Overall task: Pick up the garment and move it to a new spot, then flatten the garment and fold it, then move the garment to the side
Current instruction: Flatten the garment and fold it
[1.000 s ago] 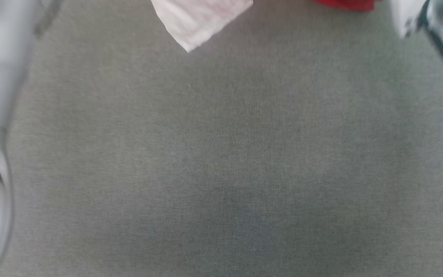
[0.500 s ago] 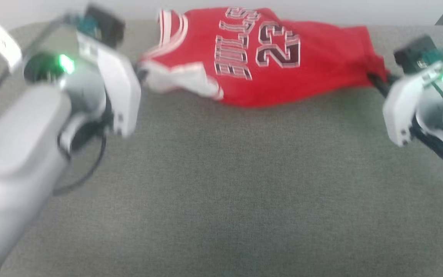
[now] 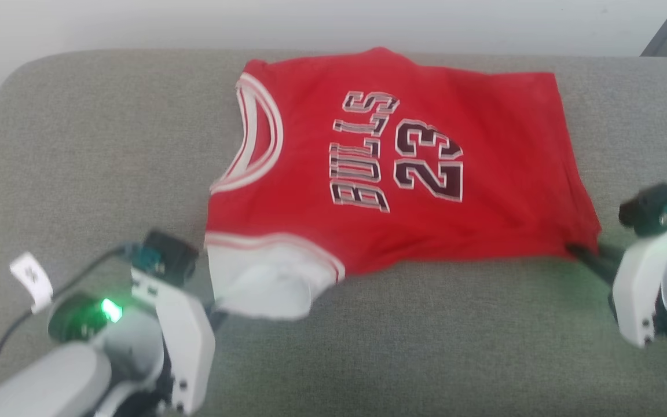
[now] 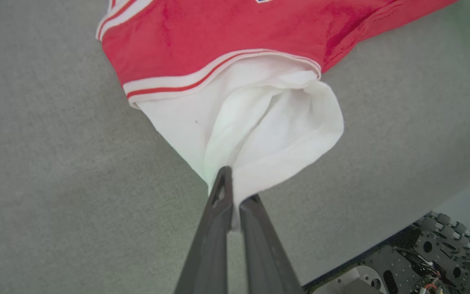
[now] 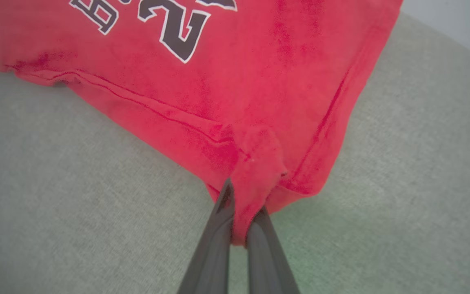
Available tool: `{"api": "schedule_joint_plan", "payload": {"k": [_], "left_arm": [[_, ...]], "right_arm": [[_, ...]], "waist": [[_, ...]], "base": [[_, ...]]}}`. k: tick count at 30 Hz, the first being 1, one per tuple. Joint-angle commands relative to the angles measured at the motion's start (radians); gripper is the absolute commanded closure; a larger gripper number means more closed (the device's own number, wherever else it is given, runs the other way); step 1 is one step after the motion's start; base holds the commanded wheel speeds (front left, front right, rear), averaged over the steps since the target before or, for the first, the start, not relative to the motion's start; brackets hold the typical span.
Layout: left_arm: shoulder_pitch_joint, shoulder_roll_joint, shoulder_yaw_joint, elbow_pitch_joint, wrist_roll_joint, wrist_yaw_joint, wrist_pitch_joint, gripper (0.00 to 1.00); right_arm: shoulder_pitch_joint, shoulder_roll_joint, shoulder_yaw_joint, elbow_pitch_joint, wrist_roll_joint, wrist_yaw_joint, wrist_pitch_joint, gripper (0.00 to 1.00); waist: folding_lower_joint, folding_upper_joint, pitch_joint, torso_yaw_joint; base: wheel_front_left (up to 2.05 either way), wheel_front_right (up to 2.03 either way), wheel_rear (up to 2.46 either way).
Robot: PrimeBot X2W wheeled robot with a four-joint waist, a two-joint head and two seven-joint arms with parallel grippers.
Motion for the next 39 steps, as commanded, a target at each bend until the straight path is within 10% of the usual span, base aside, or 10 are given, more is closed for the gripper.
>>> {"api": "schedule_joint_plan", "payload": {"k": [1, 25, 39], "left_arm": [[0.044, 0.013, -0.003, -0.028, -0.011, 0.023, -0.006, 1.00], [0.258, 0.136, 0.001, -0.192, -0.111, 0.205, 0.050, 1.00], [-0.078, 0.126, 0.070, -0.115, 0.045, 0.047, 0.043, 1.00]], "right_arm": [[0.044, -0.016, -0.001, -0.020, 0.017, -0.001, 0.003, 1.00], [0.347, -0.156, -0.033, -0.229, 0.137, -0.001, 0.052, 1.00], [0.196, -0.063, -0.213, -0.173, 0.035, -0.001, 0.066, 1.00]], "waist": [[0.0000, 0.0000, -0.002, 0.000], [0.0000, 0.0000, -0.007, -0.014], [0.0000, 0.0000, 0.034, -0.053]], "base": [[0.00, 0.00, 0.00], [0.00, 0.00, 0.00], [0.00, 0.00, 0.00]]}}
